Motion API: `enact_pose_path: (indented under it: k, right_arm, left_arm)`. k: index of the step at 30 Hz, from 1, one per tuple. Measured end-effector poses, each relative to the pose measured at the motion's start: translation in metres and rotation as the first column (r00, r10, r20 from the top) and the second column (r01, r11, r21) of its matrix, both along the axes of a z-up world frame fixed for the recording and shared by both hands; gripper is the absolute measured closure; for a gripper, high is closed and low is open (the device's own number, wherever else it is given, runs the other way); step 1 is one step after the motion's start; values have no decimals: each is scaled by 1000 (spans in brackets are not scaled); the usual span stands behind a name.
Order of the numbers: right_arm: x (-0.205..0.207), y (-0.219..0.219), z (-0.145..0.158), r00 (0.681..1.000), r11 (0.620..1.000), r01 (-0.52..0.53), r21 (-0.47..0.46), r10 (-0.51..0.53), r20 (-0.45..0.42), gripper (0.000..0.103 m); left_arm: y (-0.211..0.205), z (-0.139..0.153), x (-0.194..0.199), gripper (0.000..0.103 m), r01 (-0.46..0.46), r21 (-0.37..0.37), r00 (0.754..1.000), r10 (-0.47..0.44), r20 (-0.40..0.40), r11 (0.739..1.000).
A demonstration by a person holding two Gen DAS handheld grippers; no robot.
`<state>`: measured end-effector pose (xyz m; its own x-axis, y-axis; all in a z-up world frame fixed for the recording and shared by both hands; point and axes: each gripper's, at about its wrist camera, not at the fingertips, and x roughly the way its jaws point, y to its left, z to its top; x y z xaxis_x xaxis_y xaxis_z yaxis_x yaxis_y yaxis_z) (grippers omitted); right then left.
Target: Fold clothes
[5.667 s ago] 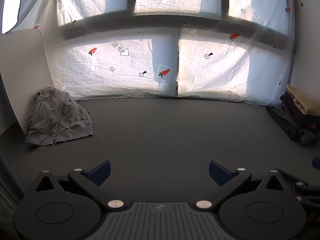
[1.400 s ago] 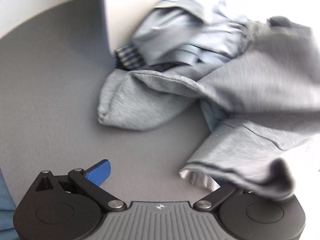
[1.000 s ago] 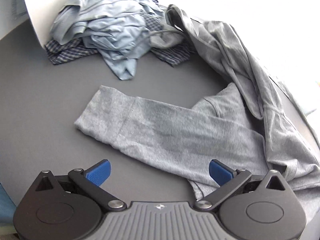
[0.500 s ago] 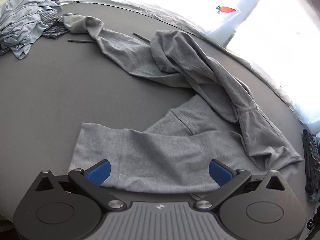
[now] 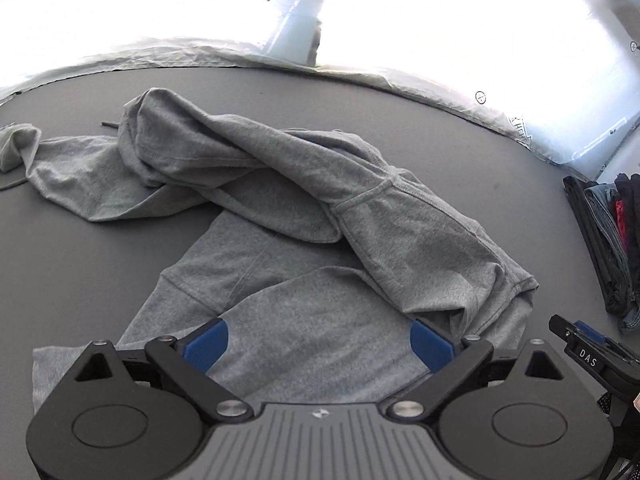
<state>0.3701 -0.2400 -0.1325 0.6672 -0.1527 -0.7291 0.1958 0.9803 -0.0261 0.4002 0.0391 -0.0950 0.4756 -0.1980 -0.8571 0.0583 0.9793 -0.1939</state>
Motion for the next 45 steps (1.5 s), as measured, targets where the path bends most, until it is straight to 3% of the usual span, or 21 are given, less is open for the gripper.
enact_pose_path:
  k: [2,4,7,12,13,14,15,17,21,23,25,29,32,36,38,40,43,45]
  right_arm:
    - [8,-2,-4,1000,1000,-18,17,18,7,61]
    - [16,-5,-9,1000,999,-30,29,30,7,60]
    - [25,-12,-17,999,998,-34,43,35,-8,59]
    - [35,-21,-33,998,997,-37,63,40,-49,58]
    - [37,-22,-35,997,997,-43,70,47,-55,58]
    - [38,-23,-38,997,996,-49,79,54,-60,58]
    - [40,-23,-40,996,994,-54,93,60,-65,58]
    - [44,-24,-43,994,989,-59,137,71,-82,58]
    - [47,-28,-50,994,966,-35,256,60,-89,66]
    - [47,-29,-48,994,954,-46,296,74,-83,97]
    - [45,-28,-41,995,945,-49,323,75,-68,97]
    - [32,-5,1,988,928,-152,342,149,34,98]
    - [23,21,36,973,879,-232,416,200,120,98]
    - [33,82,92,925,799,-379,467,322,200,98]
    - [37,123,106,900,743,-434,509,380,214,98]
    - [30,170,100,873,663,-476,578,439,215,98]
    - [24,234,88,821,547,-513,662,539,191,98]
    - [17,269,82,780,484,-538,690,596,190,97]
  left_arm:
    - [-14,-7,18,25,26,-10,999,-26,-20,1000]
    - [-26,-17,37,30,46,-48,997,-49,-57,998]
    - [-45,-37,63,30,62,-92,992,-72,-99,994]
    - [-67,-65,95,31,69,-59,987,-77,-144,996]
    - [-70,-68,98,50,81,-62,985,-90,-147,995]
    - [-72,-71,101,77,92,-63,983,-101,-153,994]
    - [-73,-72,102,86,95,-62,982,-104,-159,994]
    - [-70,-70,102,95,81,-84,987,-92,-135,993]
    - [-59,-54,95,97,84,-97,995,-89,-48,992]
    - [-51,-42,92,97,91,-75,996,-90,14,993]
    - [-39,-27,90,97,82,-46,994,-78,74,996]
    - [6,17,89,98,16,-31,980,-9,201,999]
    - [66,47,84,98,-68,-76,964,86,252,995]
    - [158,73,70,98,-180,-111,938,204,279,977]
    - [203,78,60,98,-246,-95,925,263,275,965]
    - [251,75,46,97,-322,-62,907,326,267,945]
    - [323,54,26,97,-461,-6,867,452,212,887]
    - [375,28,14,97,-574,20,813,567,129,819]
